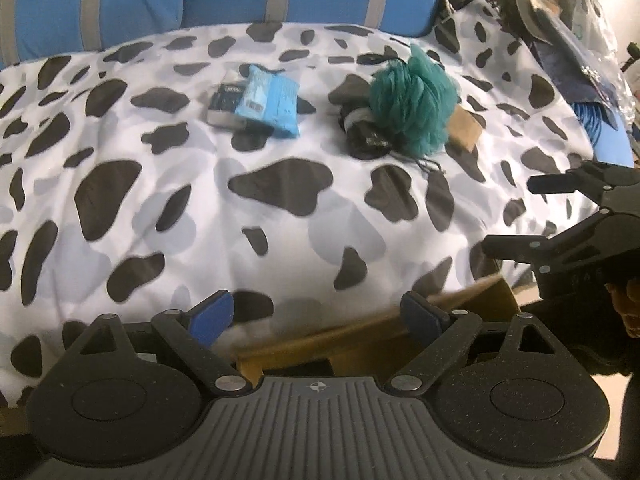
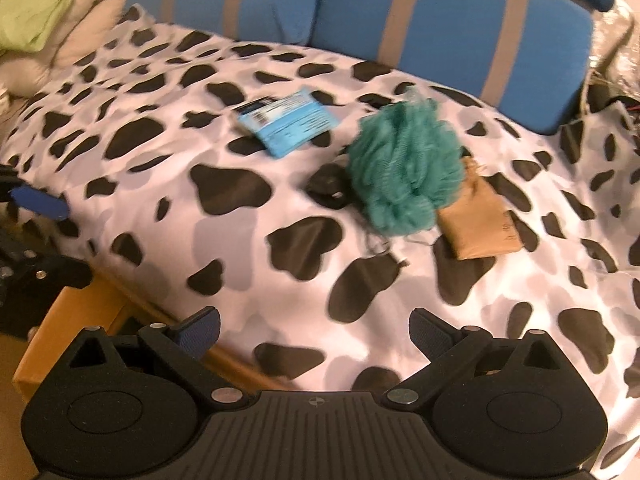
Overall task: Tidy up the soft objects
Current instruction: 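Reach the right gripper to the teal mesh loofah and grasp it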
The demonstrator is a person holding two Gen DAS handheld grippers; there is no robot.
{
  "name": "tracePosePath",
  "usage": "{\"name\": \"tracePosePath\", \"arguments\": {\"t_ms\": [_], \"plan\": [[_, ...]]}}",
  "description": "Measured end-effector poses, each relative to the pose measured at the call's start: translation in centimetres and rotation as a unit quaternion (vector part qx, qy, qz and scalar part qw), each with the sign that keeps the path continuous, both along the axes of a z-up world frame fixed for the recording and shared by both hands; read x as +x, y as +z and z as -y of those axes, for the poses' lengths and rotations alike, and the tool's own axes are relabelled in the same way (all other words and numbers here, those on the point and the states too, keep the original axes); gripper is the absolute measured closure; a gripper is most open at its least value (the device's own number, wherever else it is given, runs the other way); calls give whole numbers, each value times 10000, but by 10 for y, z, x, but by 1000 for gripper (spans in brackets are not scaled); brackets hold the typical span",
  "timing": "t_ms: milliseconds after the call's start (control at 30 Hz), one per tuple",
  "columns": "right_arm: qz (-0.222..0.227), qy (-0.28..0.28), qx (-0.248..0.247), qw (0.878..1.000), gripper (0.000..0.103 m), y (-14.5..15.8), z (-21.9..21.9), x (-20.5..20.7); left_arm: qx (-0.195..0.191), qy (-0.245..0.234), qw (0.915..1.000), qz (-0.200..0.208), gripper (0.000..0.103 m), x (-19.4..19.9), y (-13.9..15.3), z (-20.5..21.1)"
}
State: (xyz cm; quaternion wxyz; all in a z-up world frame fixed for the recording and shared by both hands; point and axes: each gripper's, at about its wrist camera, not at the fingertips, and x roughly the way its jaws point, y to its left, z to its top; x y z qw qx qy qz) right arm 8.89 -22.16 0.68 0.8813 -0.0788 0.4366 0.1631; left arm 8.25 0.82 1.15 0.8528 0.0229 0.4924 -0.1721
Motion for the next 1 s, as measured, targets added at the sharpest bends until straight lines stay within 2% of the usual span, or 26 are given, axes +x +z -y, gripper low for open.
{"name": "tracePosePath", "arguments": {"t_ms": [400, 600, 1000], "plan": [[29, -596, 410, 9974, 0, 0, 22, 41, -22, 193, 9994, 296, 12, 36, 4, -3], [56, -681, 651, 9955, 0, 2, 29, 58, -47, 214, 9991, 367, 12, 54, 4, -2], [212, -932, 708, 9929, 0, 2, 32, 100, -250, 208, 9994, 147, 12, 82, -2, -1]]}}
